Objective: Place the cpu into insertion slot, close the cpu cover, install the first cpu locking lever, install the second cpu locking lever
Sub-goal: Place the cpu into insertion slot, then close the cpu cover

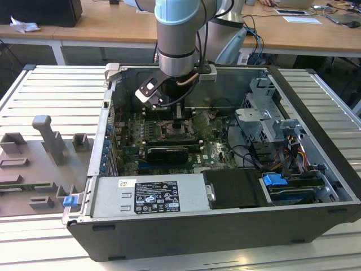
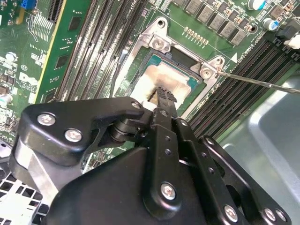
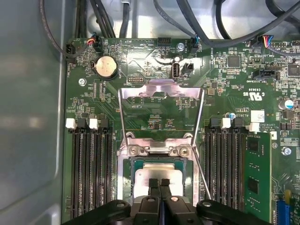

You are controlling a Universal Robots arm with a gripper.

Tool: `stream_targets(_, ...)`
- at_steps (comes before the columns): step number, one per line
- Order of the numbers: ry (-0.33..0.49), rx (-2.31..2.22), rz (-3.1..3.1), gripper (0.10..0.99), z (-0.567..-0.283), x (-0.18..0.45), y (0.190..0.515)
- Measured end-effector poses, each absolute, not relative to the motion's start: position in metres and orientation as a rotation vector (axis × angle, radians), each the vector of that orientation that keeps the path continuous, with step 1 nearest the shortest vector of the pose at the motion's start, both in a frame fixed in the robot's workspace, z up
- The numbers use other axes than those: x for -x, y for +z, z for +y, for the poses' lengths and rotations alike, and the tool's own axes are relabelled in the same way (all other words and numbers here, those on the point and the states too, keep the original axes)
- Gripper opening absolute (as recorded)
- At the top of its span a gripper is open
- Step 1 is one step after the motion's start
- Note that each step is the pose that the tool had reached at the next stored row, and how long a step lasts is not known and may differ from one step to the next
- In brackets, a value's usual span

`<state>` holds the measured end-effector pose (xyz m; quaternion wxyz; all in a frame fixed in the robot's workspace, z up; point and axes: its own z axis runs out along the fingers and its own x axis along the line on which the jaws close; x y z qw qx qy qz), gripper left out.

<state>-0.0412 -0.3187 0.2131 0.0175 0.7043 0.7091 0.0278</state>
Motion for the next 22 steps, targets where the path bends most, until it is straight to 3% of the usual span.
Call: stream_targets(22, 0.084, -2.189, 2.204, 0.106, -0.3186, 0.0381, 0.2183)
